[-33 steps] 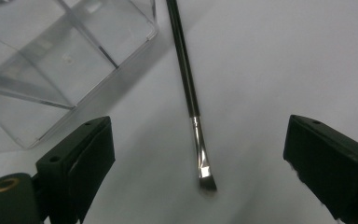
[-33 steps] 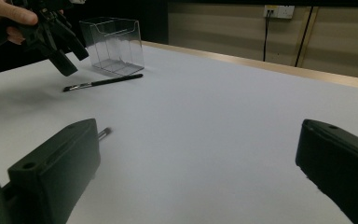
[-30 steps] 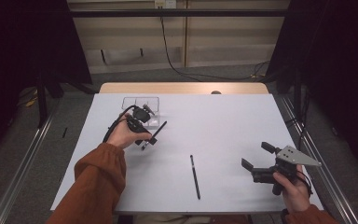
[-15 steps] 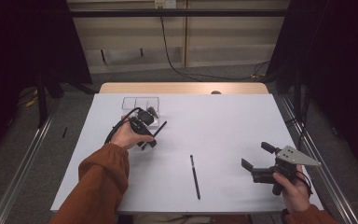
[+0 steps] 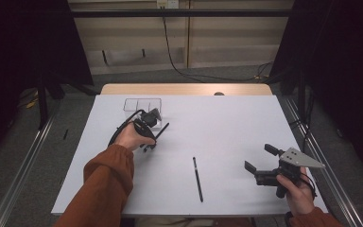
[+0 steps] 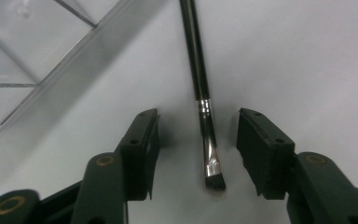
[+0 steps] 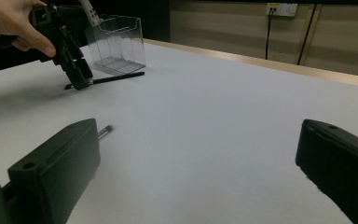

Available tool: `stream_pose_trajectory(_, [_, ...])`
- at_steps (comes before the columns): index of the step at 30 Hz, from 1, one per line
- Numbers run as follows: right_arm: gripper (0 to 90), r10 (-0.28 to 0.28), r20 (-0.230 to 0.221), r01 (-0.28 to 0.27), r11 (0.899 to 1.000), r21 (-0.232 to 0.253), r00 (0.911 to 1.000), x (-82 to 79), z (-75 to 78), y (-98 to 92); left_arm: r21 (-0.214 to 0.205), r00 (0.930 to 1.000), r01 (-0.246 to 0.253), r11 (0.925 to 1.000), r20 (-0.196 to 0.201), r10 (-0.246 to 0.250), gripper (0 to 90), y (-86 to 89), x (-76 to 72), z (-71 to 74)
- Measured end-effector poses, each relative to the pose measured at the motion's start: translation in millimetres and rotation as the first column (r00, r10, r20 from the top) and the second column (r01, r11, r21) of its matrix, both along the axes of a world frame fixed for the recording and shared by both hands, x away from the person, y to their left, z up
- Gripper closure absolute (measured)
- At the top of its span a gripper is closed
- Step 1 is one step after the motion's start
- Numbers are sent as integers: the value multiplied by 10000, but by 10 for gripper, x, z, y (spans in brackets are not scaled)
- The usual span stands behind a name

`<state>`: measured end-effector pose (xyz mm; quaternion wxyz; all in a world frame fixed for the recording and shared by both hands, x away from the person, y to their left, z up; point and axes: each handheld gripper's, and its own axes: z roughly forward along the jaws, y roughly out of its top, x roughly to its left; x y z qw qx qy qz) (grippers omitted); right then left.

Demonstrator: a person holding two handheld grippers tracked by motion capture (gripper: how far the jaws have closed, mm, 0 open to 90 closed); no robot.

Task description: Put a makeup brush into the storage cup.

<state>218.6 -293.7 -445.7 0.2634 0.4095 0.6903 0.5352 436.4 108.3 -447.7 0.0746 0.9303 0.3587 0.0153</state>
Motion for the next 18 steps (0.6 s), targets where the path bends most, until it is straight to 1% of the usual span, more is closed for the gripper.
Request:
stream_pose_trajectory(1, [0,7,4,-7,10000,-6,10000,-1,0,0,13,10000,-72,10000,-44,72,493,-10,1,-3])
stream_pose_trajectory(2, [0,14,0,-14,10000,1,10000,-2,0,0,74,10000,52,10000,-45,-52,497,-19,2,-4])
stream_pose_trajectory(3, [0,20,2,-20,10000,-4,10000,-3,0,0,92,9999,60,9999,-159,-59,507,-22,13,-2])
stream_pose_trajectory(6, [0,37,-21,-37,10000,-5,10000,-3,-1,2,168,9998,61,9998,-197,-58,534,-42,14,-3])
stream_pose_trajectory(8, [0,53,-47,-54,10000,-13,10000,-7,-1,4,176,9996,153,9997,-236,-149,585,-59,2,3])
stream_pose_trajectory(10, [0,54,-42,-54,10000,-15,10000,-5,-1,5,144,9995,98,9998,-299,-94,657,-73,-8,3])
stream_pose_trajectory(11, [0,70,-42,-71,10000,-41,10000,-5,-2,3,189,9993,67,9998,-381,-60,673,-74,-1,7])
stream_pose_trajectory(12, [0,85,-47,-86,10000,-50,10000,-7,-3,3,145,9992,53,9999,-402,-47,686,-70,4,3])
stream_pose_trajectory(16, [0,101,-49,-101,9999,-69,9999,-6,-5,5,138,9989,-115,9998,-457,121,750,-56,33,0])
stream_pose_trajectory(18, [0,101,-56,-102,9999,-76,9999,-5,-7,4,179,9989,-110,9998,-462,118,789,-46,48,0])
